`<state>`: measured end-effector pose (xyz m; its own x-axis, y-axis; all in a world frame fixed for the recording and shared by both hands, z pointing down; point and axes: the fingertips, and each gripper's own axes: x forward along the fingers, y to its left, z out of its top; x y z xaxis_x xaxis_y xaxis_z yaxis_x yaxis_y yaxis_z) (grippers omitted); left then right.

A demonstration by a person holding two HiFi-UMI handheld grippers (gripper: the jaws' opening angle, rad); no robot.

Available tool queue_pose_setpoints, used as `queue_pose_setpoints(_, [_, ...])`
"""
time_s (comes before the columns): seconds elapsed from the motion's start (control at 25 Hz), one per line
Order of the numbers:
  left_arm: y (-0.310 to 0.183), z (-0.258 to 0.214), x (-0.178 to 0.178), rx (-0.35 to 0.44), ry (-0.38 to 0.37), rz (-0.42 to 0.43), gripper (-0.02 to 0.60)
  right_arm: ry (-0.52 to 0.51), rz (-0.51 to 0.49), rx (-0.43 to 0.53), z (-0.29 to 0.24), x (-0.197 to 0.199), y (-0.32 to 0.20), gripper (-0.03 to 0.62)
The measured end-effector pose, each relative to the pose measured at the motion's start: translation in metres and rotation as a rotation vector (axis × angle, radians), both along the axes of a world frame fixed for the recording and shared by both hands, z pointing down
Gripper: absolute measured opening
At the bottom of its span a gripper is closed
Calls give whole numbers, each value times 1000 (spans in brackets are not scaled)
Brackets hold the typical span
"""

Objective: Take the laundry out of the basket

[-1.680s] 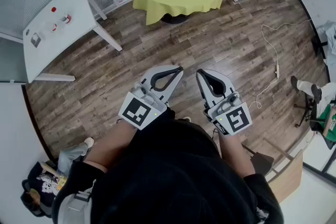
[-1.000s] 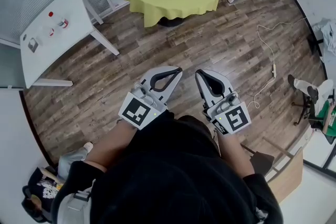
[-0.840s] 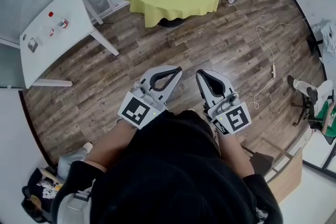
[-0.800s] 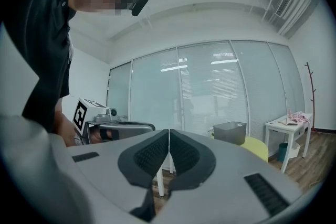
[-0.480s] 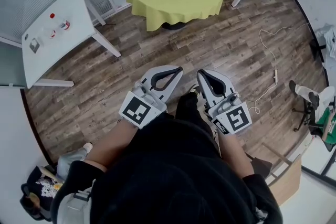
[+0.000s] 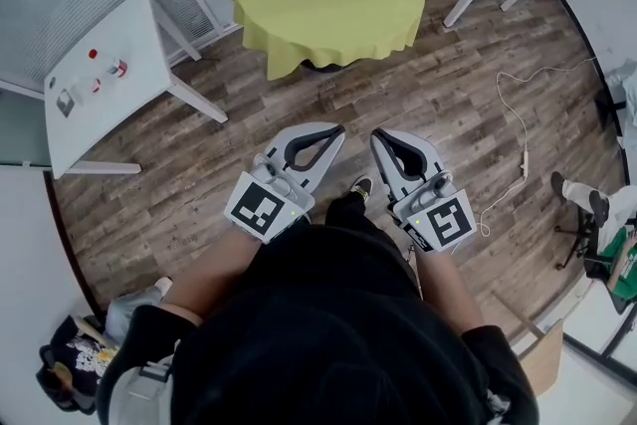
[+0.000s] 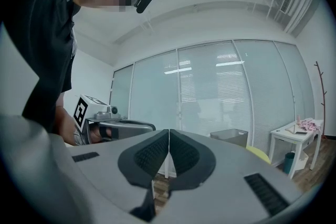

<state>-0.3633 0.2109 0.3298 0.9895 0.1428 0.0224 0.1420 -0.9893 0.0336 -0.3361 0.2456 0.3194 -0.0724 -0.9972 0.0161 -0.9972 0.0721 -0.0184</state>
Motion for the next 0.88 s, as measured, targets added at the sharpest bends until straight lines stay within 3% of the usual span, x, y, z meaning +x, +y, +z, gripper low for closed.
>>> queue_pose_setpoints(0.44, [2, -4, 102, 12, -11, -26, 11, -9, -40, 6, -1, 101, -1, 23])
queue_pose_setpoints(0.88, [18, 0, 170, 13, -27, -54, 11, -33, -91, 8, 6, 169, 12, 23])
